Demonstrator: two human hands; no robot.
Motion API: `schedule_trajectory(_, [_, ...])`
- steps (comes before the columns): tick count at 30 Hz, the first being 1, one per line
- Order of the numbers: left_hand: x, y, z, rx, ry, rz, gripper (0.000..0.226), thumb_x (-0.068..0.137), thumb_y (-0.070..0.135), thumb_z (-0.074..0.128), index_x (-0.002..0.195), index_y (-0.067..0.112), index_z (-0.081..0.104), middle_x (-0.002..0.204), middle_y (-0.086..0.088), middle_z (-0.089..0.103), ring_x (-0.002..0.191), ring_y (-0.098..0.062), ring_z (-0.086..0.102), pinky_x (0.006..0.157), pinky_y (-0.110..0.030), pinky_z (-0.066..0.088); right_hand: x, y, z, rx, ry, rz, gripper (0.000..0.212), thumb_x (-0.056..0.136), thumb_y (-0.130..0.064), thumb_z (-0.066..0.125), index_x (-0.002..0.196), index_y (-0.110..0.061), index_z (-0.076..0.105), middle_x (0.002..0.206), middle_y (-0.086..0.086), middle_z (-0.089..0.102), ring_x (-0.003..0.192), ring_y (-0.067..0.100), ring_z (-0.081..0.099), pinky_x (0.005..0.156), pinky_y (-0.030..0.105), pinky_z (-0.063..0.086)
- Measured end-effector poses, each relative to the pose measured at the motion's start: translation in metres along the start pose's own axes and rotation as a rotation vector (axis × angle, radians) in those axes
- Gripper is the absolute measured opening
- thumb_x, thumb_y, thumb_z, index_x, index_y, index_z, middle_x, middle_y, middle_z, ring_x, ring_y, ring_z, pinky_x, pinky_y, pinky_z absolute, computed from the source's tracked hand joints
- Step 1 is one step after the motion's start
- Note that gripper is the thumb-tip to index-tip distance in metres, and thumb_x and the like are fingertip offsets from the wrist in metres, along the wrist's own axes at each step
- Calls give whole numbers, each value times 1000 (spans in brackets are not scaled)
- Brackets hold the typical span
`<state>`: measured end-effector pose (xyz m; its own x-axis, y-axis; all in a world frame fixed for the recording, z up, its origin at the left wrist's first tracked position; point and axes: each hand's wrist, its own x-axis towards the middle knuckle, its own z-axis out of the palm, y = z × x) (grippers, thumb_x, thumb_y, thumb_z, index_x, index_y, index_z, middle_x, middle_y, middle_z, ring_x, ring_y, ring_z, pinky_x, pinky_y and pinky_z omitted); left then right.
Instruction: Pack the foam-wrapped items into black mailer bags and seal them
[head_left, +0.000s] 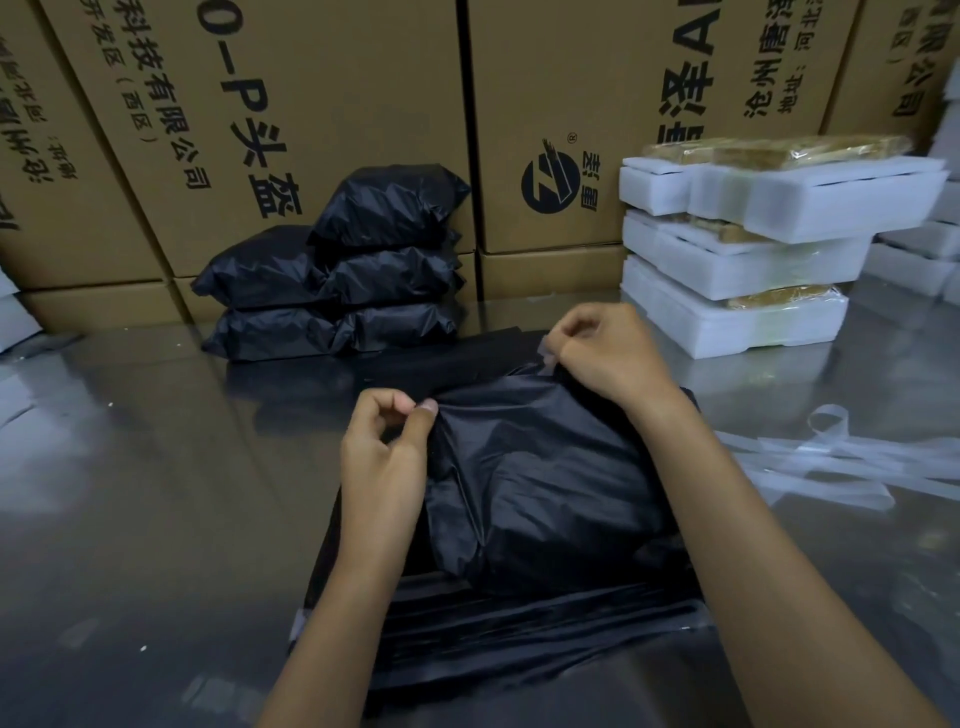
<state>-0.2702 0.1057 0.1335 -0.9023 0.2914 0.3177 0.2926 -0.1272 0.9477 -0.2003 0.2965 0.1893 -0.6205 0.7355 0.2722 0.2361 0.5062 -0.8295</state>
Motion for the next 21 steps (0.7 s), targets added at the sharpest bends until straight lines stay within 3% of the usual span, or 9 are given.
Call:
schedule_trajectory(4, [3, -21, 7, 161, 7, -225, 22, 93, 21, 65, 76, 23, 52, 66, 5, 51, 60, -9, 47, 60, -26, 38, 9, 17, -21, 2, 135, 17, 16, 86, -18, 69, 71, -25, 72, 74, -13, 70, 79, 9, 66, 77, 29, 53])
schedule_trajectory(7, [0, -28, 12, 322, -64, -231, 22, 92, 22, 67, 76, 18, 53, 54, 6, 50, 45, -3, 44, 50, -21, 36, 15, 33, -35, 11, 254, 82, 8, 86, -25, 69, 79, -24, 73, 78, -14, 66, 84, 14, 63, 80, 29, 48])
schedule_trajectory(10, [-6, -29, 17, 499, -143, -217, 20, 92, 27, 67, 78, 18, 56, 59, 5, 59, 53, -6, 56, 51, -23, 39, 20, 52, -51, 114, 346, 193, 14, 86, -25, 68, 73, -25, 68, 83, -4, 64, 82, 19, 55, 77, 33, 45])
schedule_trajectory(14, [-10, -27, 24, 570, -261, -214, 15, 94, 25, 63, 84, 17, 56, 68, 0, 60, 62, -13, 56, 55, -27, 40, 15, 78, -69, 387, 391, 364, 26, 91, -7, 62, 66, -15, 58, 65, 7, 54, 47, 16, 42, 43, 23, 34])
schedule_trajectory(16, [-11, -26, 25, 579, -291, -214, 12, 93, 22, 62, 86, 18, 54, 71, -1, 59, 63, -13, 54, 55, -26, 40, 11, 85, -79, 710, 380, 489, 25, 96, -2, 54, 73, -10, 53, 58, 6, 52, 35, 9, 38, 35, 19, 32])
schedule_trajectory(17, [-11, -25, 24, 576, -298, -213, 11, 92, 20, 62, 86, 18, 53, 72, -1, 58, 63, -13, 54, 56, -26, 40, 9, 86, -83, 909, 373, 535, 22, 99, -1, 49, 78, -8, 53, 60, 5, 57, 37, 6, 45, 36, 18, 38])
schedule_trajectory(19, [-9, -27, 24, 598, -316, -205, 10, 92, 17, 61, 84, 17, 55, 70, -1, 60, 63, -14, 54, 57, -26, 41, 5, 85, -91, 1168, 369, 538, 15, 103, -2, 42, 94, -3, 54, 76, 7, 68, 60, 9, 65, 51, 15, 54])
schedule_trajectory(21, [-7, -30, 24, 651, -339, -181, 16, 92, 10, 59, 79, 19, 59, 65, 1, 61, 61, -11, 55, 55, -23, 41, 2, 83, -97, 1144, 406, 480, 13, 102, -3, 42, 108, 0, 53, 92, 11, 71, 82, 20, 72, 66, 22, 61])
